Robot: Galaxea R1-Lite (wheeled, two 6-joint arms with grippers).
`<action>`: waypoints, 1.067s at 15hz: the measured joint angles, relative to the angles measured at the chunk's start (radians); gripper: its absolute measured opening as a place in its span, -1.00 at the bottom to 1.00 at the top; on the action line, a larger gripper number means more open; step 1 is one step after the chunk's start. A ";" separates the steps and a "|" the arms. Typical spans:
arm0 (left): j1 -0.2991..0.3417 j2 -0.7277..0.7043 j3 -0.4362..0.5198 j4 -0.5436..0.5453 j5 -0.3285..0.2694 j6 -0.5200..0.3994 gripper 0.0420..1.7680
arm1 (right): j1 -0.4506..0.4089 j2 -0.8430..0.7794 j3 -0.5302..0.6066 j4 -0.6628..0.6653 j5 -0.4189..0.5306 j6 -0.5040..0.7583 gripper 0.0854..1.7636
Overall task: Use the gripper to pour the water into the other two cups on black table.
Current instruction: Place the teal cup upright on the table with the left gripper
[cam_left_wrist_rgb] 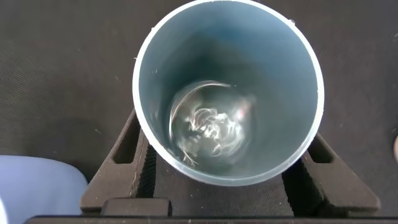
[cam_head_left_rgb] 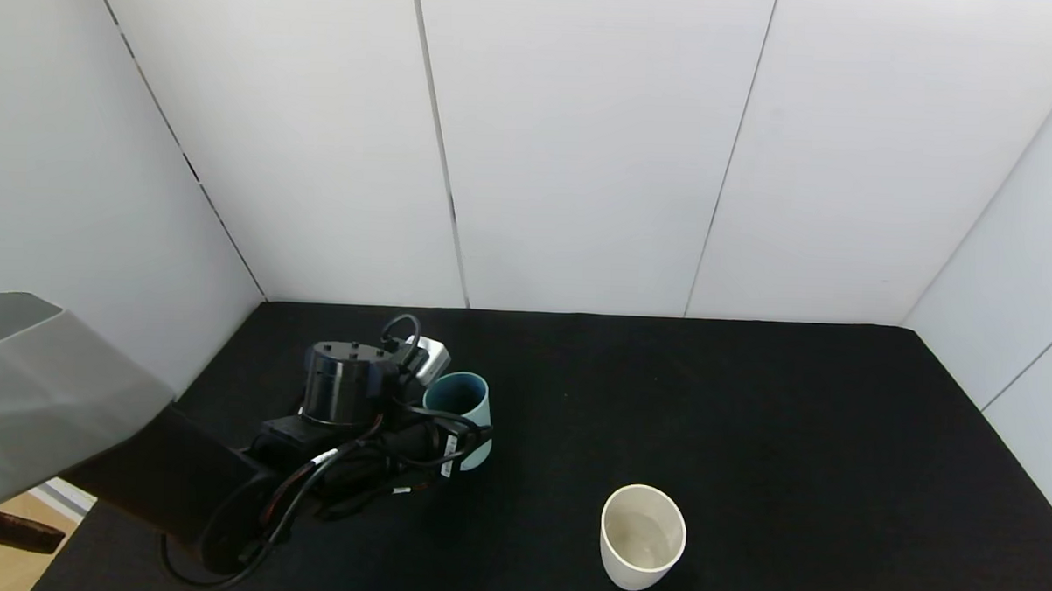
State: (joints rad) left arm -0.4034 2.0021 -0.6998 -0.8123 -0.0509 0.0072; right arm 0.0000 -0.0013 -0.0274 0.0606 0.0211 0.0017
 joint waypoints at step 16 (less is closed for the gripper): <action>-0.003 0.023 0.013 -0.005 0.002 0.001 0.71 | 0.000 0.000 0.000 0.000 -0.001 0.001 0.94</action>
State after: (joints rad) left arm -0.4064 2.0253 -0.6868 -0.8177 -0.0485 0.0081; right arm 0.0000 -0.0013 -0.0274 0.0611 0.0196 0.0028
